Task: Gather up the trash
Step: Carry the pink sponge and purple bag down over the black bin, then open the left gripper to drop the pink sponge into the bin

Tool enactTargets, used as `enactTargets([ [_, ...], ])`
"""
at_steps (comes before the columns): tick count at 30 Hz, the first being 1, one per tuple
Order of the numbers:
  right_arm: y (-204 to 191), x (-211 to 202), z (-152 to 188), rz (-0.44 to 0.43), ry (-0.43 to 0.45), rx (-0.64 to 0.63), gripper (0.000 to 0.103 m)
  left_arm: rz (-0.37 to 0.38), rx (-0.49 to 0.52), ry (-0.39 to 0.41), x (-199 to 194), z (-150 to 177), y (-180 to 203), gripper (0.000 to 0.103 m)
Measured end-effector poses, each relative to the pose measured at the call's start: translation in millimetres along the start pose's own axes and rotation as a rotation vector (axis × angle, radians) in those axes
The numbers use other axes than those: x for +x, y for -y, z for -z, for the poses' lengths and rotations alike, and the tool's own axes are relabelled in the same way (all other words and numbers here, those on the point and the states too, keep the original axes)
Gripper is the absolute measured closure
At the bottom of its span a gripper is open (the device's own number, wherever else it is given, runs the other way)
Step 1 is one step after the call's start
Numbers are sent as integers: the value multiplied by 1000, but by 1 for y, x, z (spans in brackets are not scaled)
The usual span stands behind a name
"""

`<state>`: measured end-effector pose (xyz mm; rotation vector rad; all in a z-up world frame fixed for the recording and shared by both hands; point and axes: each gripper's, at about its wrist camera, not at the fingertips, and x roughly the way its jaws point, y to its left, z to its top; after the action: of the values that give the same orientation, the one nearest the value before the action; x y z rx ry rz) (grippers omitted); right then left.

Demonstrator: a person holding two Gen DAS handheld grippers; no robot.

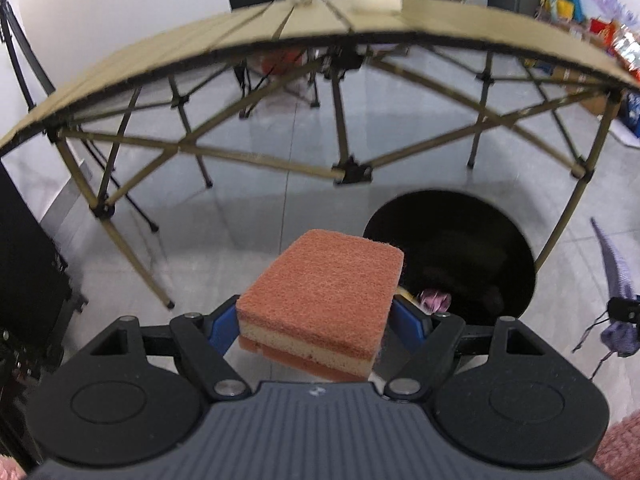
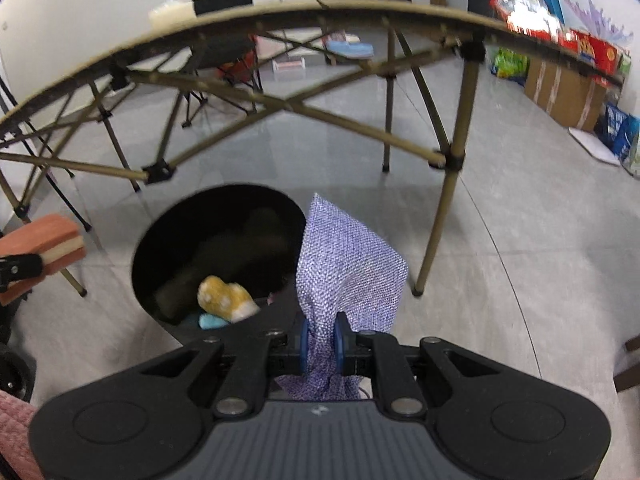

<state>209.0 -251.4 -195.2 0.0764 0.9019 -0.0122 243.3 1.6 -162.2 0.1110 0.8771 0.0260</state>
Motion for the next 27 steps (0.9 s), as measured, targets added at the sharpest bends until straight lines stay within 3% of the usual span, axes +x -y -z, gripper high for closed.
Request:
enactTargets([
  [6, 9, 13, 4, 17, -36, 25, 91, -25, -17, -69, 17, 2, -5, 25],
  [27, 12, 27, 0, 35, -51, 53, 91, -51, -50, -139, 33, -11, -1, 25],
])
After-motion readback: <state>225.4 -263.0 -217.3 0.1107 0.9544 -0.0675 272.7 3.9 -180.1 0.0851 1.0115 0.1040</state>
